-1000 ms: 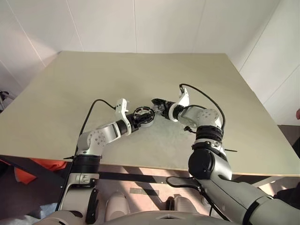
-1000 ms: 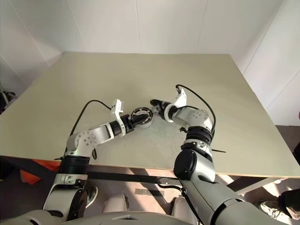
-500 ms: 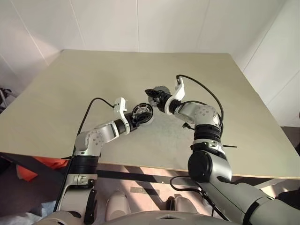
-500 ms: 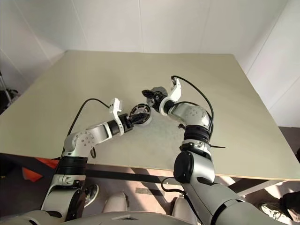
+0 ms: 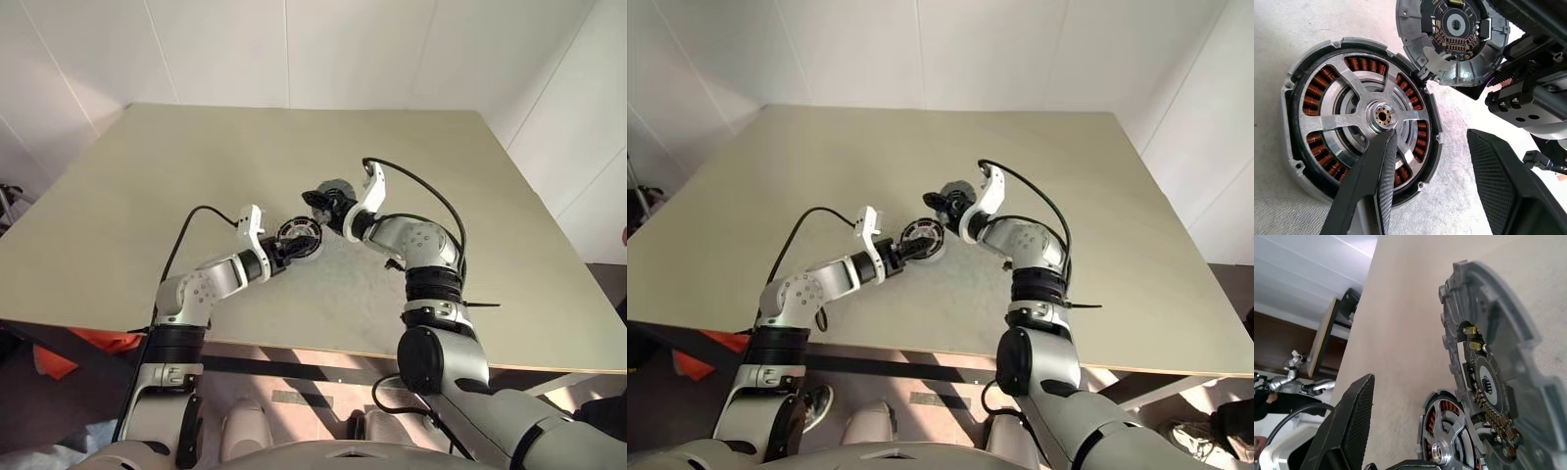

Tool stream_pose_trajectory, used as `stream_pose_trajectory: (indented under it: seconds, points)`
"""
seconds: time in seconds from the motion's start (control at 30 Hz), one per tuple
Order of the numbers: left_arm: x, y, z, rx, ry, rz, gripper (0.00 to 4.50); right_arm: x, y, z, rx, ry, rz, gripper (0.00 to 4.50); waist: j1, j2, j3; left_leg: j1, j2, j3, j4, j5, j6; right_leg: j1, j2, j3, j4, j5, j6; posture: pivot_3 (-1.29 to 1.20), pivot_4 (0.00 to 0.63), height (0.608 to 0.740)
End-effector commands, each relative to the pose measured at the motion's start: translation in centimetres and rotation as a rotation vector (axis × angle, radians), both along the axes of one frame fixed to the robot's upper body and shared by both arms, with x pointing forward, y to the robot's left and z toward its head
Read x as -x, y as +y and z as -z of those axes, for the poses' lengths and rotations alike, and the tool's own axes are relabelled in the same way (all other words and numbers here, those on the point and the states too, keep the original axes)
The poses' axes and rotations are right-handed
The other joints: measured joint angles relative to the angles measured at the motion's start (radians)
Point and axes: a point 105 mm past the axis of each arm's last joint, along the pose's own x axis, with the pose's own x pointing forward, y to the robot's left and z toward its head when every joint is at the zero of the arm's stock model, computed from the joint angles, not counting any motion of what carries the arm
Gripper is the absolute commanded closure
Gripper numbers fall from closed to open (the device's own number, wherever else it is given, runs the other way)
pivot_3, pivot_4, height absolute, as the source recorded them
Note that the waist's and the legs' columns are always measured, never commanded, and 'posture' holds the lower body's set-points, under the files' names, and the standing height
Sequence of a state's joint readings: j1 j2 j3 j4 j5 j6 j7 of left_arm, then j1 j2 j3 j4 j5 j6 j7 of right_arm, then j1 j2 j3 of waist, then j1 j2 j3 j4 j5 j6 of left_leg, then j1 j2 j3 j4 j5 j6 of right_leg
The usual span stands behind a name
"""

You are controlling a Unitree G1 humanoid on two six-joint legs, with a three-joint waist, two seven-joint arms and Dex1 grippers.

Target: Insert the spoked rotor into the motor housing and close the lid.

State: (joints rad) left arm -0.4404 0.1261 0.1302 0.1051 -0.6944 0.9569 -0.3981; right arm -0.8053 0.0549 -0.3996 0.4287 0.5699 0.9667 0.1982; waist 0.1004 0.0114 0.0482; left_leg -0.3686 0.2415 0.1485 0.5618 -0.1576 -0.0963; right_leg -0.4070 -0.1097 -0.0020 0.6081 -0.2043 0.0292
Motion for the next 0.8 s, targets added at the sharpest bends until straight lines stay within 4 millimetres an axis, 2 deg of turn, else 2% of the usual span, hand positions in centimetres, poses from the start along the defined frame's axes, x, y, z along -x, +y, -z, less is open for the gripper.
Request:
stream_pose_trajectory:
  seconds: [0.03,0.23,0.37,0.67,0.8]
  points:
    - [-0.3,-0.1,-1.0,-0.006,-0.016,-0.006,2.08,-0.6,-0.2,-3.3,0.044,-0.179,0.023,0.47,-0.001,0.0,0.0,0.0,0.0,0.0,0.0,0.0,0.0,0.0,0.0,0.0,0.0,0.0,0.0,0.0,0.0,0.74]
    - [-0.9,-0.2,-2.4,0.005,-0.032,-0.022,2.08,-0.5,-0.2,-3.8,0.091,-0.244,0.026,0.47,-0.002,-0.001,0.001,0.0,0.0,0.0,0.0,0.0,0.0,0.0,0.0,0.0,0.0,0.0,0.0,0.0,0.0,0.74]
    - [-1.8,0.8,-3.4,-0.002,-0.063,-0.063,2.08,-0.7,-0.5,-3.7,0.094,-0.234,0.037,0.47,-0.003,-0.002,0.001,0.0,0.0,0.0,0.0,0.0,0.0,0.0,0.0,0.0,0.0,0.0,0.0,0.0,0.0,0.74]
    - [-4.5,6.7,-9.5,0.03,-0.204,-0.229,2.08,-0.5,-0.3,-3.7,0.09,-0.215,0.013,0.47,-0.004,-0.002,0.001,0.0,0.0,0.0,0.0,0.0,0.0,0.0,0.001,0.0,0.0,0.0,0.0,0.0,0.0,0.74]
    - [-5.1,10.2,-10.5,-0.002,-0.232,-0.316,2.08,-0.5,-0.3,-3.9,0.074,-0.208,0.006,0.47,-0.004,-0.002,0.001,0.0,0.0,-0.001,0.0,-0.001,0.002,0.0,0.001,0.0,0.0,0.0,0.0,0.0,0.0,0.74]
